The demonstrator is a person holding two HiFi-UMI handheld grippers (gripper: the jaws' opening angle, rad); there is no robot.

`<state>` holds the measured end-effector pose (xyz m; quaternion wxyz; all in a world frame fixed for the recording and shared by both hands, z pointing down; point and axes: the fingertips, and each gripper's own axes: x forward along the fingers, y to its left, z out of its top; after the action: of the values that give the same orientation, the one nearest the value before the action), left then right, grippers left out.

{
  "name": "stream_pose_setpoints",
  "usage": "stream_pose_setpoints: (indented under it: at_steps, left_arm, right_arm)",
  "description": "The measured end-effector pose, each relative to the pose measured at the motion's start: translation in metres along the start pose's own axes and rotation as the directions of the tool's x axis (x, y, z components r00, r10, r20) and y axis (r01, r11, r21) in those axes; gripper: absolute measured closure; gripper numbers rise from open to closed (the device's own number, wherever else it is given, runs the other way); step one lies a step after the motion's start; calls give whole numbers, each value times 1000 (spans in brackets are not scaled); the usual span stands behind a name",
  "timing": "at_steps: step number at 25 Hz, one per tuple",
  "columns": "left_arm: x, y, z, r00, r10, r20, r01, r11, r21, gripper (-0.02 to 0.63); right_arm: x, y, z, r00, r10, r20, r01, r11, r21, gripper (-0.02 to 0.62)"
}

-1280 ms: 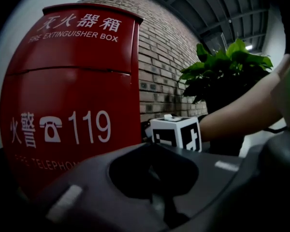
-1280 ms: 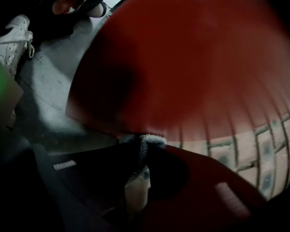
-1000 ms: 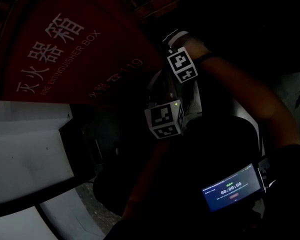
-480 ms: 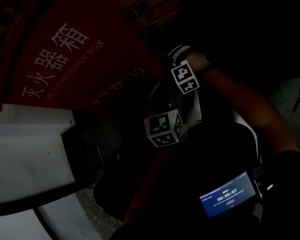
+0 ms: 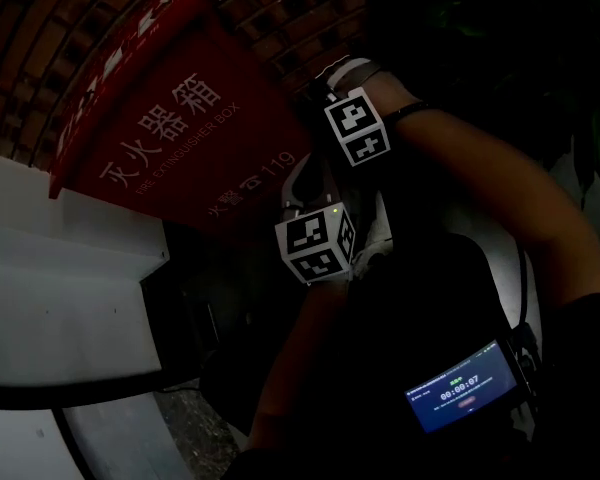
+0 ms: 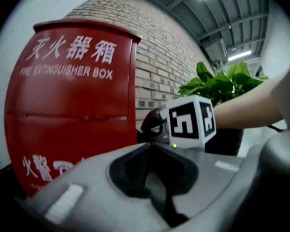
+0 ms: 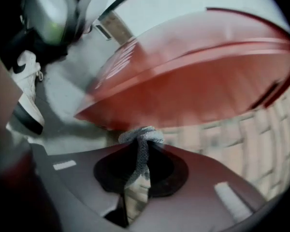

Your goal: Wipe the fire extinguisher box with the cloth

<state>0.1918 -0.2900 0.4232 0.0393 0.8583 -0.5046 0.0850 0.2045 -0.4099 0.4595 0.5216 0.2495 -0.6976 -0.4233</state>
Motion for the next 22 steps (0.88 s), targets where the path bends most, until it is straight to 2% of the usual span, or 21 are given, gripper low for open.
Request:
stream_pose_setpoints:
  at_steps: [3, 7, 12, 15, 19, 22]
  left_arm:
    - [3, -6, 43, 999, -12, 47, 11, 1000, 12, 606]
    - [-7, -9, 90, 996, -15, 85, 14, 1000, 11, 606]
    - [-21, -11, 134, 989, -25, 143, 25, 1000, 0, 606]
    - [-28, -7, 141, 988, -22, 153, 22, 1000, 4, 606]
    - [-35, -1, 139, 987, -13, 159, 14, 1000, -1, 606]
    - [-37, 5, 133, 988, -10, 155, 8, 1000, 9, 606]
  right_arm:
    - [-40, -63, -4, 995, -101, -21, 100, 995, -15, 549]
    - [-93, -125, 8, 981, -195, -18, 195, 981, 10, 549]
    - [-145, -195, 21, 940, -341, -25, 342, 939, 31, 549]
    - [-150, -206, 33, 936, -352, -22, 352, 936, 10, 549]
    - [-141, -194, 48, 945, -327, -21, 326, 944, -40, 549]
    - [-133, -183, 49, 949, -315, -29, 313, 949, -41, 549]
